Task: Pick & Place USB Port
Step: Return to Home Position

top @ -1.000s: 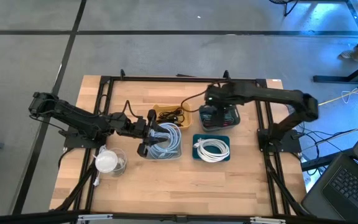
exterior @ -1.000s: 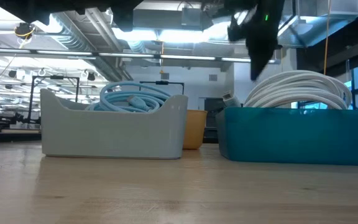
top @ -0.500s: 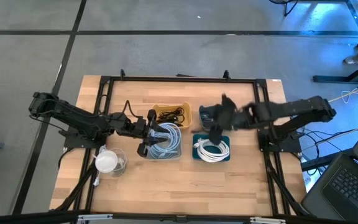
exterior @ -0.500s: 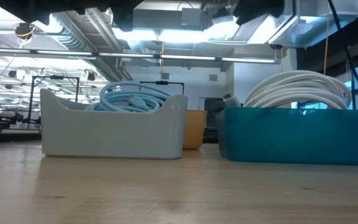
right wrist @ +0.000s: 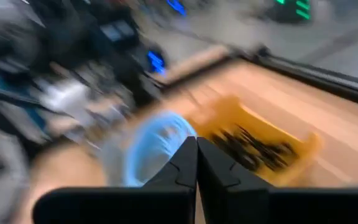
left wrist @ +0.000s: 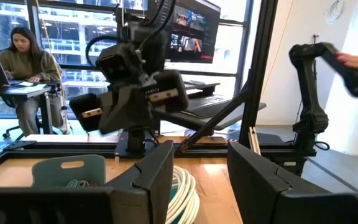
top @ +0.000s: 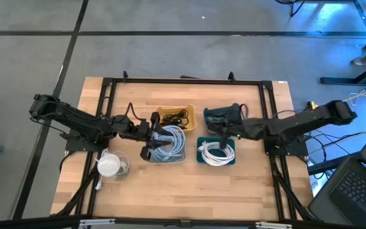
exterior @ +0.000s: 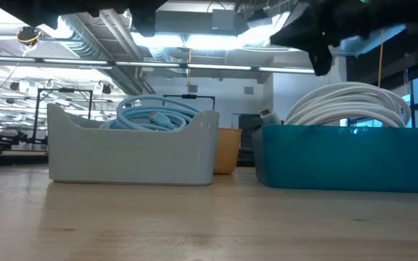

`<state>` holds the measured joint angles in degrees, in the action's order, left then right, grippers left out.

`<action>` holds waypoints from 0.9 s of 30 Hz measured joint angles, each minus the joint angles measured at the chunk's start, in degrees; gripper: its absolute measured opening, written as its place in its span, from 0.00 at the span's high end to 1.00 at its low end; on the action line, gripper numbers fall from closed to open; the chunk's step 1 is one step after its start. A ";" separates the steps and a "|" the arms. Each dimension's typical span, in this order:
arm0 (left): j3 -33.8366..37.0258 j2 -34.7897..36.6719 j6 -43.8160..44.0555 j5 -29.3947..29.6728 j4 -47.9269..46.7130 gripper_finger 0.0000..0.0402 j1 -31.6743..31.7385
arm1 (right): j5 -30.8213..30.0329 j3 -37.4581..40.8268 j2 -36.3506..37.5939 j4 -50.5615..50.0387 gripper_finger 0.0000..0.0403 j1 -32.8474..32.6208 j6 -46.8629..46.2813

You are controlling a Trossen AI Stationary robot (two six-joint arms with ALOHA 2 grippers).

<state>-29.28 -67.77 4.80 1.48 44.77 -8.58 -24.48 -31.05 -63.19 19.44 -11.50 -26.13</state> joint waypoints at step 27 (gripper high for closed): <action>0.00 0.00 0.00 0.00 0.00 0.65 -0.01 | 18.23 30.69 58.85 -8.73 1.00 9.97 17.63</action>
<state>-29.28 -67.77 4.80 1.48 44.77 -8.59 -6.26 -0.36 -4.33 10.71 -1.53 -8.50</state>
